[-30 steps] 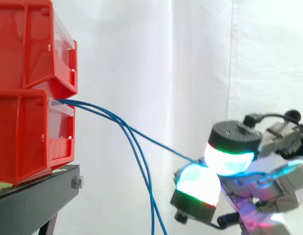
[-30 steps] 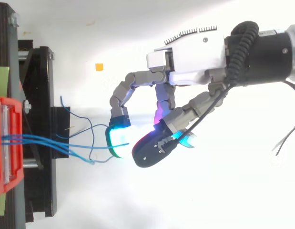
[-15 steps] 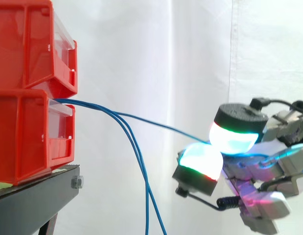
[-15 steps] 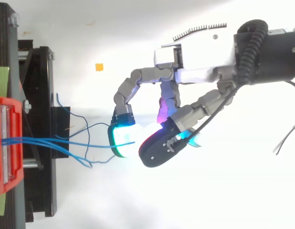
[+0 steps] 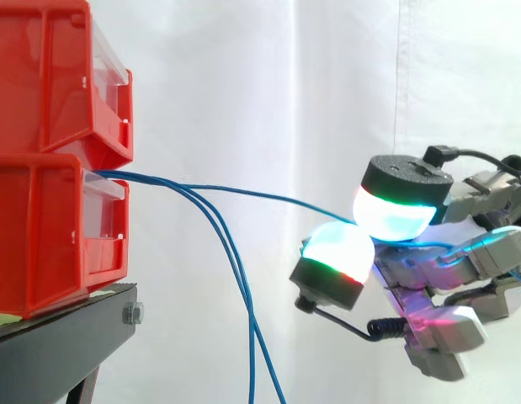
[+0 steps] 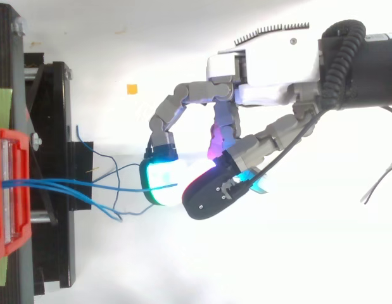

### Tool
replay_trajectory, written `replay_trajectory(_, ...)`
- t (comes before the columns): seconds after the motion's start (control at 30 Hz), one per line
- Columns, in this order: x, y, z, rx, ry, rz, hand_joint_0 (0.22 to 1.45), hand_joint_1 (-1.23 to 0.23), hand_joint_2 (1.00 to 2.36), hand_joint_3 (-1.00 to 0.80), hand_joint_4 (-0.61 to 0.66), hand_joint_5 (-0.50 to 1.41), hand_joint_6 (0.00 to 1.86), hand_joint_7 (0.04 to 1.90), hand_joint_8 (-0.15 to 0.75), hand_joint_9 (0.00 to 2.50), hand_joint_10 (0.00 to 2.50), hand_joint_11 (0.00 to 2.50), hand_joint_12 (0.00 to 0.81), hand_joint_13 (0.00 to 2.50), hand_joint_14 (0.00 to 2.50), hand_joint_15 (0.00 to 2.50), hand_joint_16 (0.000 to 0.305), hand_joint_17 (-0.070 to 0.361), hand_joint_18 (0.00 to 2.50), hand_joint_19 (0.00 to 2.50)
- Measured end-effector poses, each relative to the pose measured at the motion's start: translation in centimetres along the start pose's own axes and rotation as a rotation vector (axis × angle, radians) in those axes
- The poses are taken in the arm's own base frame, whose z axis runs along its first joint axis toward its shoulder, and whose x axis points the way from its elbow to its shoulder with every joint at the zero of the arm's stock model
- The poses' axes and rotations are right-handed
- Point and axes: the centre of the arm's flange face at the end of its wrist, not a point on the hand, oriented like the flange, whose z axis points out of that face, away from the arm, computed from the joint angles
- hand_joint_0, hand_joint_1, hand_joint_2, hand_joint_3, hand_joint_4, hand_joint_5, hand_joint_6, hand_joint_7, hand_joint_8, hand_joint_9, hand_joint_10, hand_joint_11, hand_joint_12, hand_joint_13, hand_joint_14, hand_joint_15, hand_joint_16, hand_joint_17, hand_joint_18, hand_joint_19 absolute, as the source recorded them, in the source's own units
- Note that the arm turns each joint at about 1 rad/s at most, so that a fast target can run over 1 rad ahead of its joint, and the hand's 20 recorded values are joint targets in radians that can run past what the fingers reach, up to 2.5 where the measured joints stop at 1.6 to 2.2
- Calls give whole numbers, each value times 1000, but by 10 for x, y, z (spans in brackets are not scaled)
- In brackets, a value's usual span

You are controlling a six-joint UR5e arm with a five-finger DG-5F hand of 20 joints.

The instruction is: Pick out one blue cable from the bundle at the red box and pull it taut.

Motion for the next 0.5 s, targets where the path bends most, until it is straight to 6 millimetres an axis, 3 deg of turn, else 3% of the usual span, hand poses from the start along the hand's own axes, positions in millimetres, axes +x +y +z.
replay_trajectory(0.5,-1,7,7,-70,-7,-8,546,-881,1209,-89,-203,3,891,961,296,1708,30,819,376,1257,18,589,59,132,1043,569)
